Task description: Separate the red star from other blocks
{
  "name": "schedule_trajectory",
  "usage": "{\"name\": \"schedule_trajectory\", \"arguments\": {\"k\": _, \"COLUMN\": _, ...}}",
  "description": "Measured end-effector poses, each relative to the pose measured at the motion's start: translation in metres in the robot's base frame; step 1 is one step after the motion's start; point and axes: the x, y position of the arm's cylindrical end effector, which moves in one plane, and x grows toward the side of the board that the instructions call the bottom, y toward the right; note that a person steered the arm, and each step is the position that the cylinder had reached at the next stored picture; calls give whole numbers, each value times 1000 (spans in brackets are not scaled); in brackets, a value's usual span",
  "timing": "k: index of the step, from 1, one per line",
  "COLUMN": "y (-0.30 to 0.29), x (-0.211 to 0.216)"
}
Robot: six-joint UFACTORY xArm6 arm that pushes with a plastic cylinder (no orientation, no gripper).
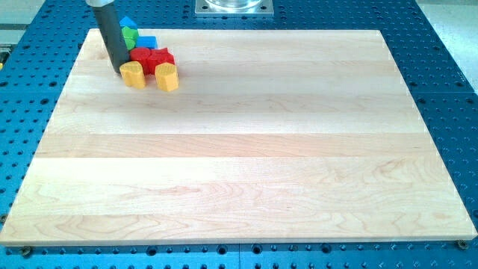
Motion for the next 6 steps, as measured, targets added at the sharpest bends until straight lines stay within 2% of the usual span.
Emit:
{"name": "schedule_trajectory", "arguments": {"k": 1, "y": 12, "x": -19}}
{"name": "schedule_trajectory", "arguments": {"k": 2, "y": 53, "x": -22}}
{"name": "schedule_trajectory", "arguments": {"k": 4, "y": 176, "x": 11}}
{"name": "schedule_trajectory", "arguments": {"k": 5, "y": 158, "x": 14}}
{"name": "schedule_trajectory", "arguments": {"k": 6, "y": 208, "x": 32}}
